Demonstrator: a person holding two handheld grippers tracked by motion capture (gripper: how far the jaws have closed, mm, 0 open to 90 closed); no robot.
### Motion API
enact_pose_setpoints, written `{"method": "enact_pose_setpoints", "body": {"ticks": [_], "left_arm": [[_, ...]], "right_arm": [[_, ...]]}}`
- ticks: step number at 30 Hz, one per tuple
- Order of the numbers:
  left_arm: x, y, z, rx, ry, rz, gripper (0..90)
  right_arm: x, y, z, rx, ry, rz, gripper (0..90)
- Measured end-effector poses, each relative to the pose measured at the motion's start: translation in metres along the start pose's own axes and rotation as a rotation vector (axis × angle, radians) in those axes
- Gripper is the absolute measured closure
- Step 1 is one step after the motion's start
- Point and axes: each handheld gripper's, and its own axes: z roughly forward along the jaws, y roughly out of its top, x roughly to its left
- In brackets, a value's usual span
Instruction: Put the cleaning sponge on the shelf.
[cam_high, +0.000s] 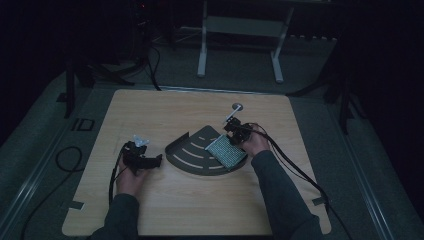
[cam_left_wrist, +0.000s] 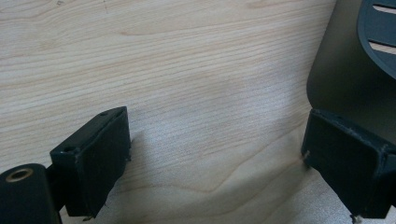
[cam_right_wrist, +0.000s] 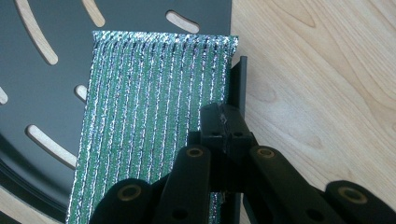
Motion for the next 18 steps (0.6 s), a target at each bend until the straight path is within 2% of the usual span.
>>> {"method": "enact_pose_setpoints", "body": {"ticks": [18], "left_arm": [[0.0000,0.0000,0.0000,0.000,0.000,0.000,8.7]], "right_arm": [[0.0011,-0.0006,0.0029,0.009,-0.006,-0.007,89.3]]}}
